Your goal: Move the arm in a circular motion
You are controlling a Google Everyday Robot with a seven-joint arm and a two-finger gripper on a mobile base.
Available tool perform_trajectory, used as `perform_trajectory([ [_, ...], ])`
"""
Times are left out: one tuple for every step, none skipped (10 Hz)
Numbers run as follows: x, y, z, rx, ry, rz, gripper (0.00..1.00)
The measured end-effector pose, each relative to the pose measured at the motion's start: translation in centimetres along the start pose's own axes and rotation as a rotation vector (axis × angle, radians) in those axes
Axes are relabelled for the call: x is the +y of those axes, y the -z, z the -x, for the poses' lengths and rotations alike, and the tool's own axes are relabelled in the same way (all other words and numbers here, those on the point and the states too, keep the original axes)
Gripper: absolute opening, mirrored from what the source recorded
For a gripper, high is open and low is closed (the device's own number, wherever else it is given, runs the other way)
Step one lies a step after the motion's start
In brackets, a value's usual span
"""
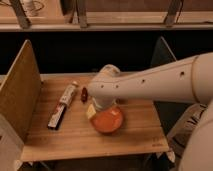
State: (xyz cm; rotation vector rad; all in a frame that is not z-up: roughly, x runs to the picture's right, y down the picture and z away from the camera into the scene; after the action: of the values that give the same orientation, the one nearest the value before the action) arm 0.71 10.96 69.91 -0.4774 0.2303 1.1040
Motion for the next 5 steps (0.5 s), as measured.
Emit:
perform_trajectory([
  [-2.7, 0.4, -1.5, 0.004, -0.058, -0.028, 0.80],
  [-6.5, 1.3, -2.5, 0.002, -0.128, -0.076, 0.80],
  [-10.0, 2.3, -2.6, -0.004, -0.185, -0.128, 0.80],
  [-12.7, 3.0, -2.1, -0.008, -0.219, -0.173, 0.80],
  [-15.1, 3.6, -0.9, -0.013, -0.239, -0.227, 0.80],
])
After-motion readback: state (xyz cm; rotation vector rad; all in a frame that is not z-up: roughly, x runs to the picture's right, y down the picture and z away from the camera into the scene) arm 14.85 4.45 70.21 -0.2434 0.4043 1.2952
